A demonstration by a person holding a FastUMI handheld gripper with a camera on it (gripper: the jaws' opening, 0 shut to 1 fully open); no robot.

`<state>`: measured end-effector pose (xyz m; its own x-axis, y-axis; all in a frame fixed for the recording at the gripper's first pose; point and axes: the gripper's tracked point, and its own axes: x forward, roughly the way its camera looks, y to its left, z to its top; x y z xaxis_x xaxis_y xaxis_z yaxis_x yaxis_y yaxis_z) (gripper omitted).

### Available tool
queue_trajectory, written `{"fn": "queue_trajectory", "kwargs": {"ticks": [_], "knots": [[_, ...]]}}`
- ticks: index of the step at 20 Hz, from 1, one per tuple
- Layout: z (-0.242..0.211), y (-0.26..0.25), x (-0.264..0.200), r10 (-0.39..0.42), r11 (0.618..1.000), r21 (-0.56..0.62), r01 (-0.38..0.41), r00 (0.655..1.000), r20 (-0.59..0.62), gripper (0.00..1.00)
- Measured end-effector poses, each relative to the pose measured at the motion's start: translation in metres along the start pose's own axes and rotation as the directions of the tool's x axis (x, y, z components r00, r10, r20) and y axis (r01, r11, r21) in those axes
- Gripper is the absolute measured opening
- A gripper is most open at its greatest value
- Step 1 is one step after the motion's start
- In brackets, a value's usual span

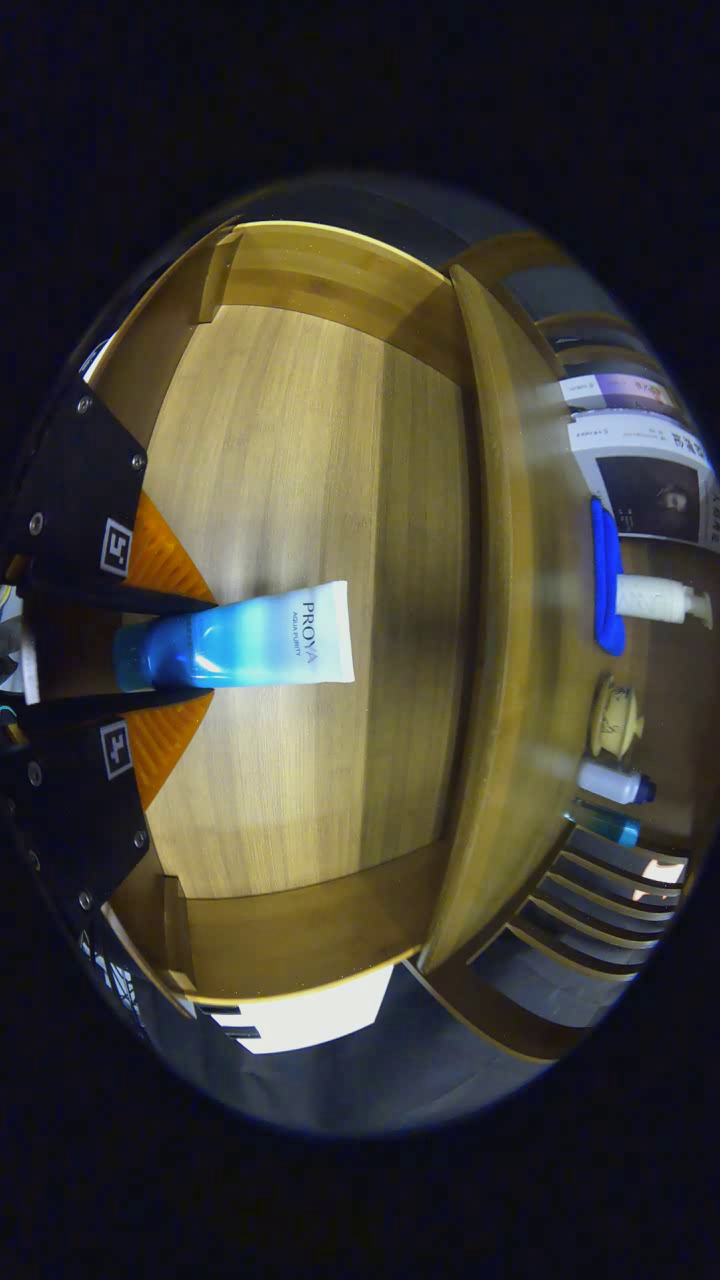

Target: Pull open the drawer, take out the items inside it, and place them on the countertop above the cabinet.

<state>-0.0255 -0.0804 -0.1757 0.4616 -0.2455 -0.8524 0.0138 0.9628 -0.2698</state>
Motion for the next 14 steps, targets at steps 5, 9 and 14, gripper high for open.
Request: {"fn": "queue_trajectory", "kwargs": {"ticks": [5,9,14], "knots": [[0.022,-0.006,-0.038,-0.030,0.999,-0.009,0.032,0.993,0.117,0.38],[0.042,-0.006,-0.063,-0.048,0.999,-0.007,0.050,0.981,0.187,0.38],[0.091,0.002,-0.071,-0.018,0.999,0.042,0.007,0.960,0.279,0.38]]}}
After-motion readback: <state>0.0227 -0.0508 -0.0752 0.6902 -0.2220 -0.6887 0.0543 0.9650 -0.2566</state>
